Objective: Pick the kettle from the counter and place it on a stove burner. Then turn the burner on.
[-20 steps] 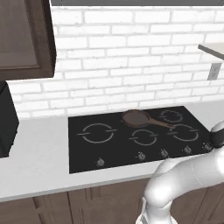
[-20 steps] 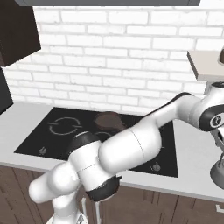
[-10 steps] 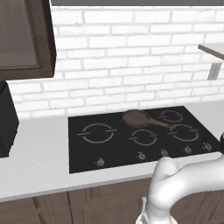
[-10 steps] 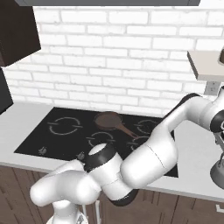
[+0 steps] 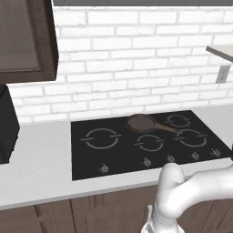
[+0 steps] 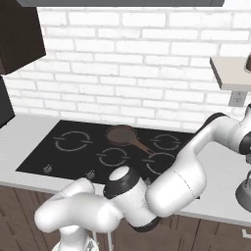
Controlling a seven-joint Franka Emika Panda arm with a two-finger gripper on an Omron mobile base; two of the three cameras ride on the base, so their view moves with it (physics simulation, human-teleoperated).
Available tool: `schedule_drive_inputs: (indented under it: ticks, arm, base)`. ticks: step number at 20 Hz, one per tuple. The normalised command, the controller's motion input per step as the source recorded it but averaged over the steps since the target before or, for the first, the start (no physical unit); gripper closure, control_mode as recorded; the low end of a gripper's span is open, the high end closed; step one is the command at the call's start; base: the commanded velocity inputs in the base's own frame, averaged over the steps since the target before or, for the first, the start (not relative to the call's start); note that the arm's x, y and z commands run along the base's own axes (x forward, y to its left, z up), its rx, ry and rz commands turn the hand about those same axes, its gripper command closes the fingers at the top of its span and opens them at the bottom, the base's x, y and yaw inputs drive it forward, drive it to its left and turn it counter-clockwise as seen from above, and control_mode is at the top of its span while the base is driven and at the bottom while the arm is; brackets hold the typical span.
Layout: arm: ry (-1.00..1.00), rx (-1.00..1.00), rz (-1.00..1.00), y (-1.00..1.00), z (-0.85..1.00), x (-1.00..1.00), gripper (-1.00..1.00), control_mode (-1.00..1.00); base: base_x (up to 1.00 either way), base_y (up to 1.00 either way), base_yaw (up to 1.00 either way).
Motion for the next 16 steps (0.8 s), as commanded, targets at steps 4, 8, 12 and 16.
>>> schedule_drive_inputs:
  ticks: [4,8,12,16]
  arm:
    - [-0.11,-0.04,0.00,-0.21,-0.21,0.30,-1.00,-1.00]
    - [-0.07,-0.07,0.00,-0.17,-0.33,0.23,-1.00,-1.00]
    - [-0.02,-0.08,0.00,-0.15,-0.29,0.27,-1.00,-1.00]
    - [-0.03,-0.09,0.00,-0.11,-0.32,0.34,-1.00,-1.00]
  base:
    - [0.00,0.00,0.00]
    - [0.00,0.00,0.00]
    - [0.00,0.00,0.00]
    - [0.00,0.00,0.00]
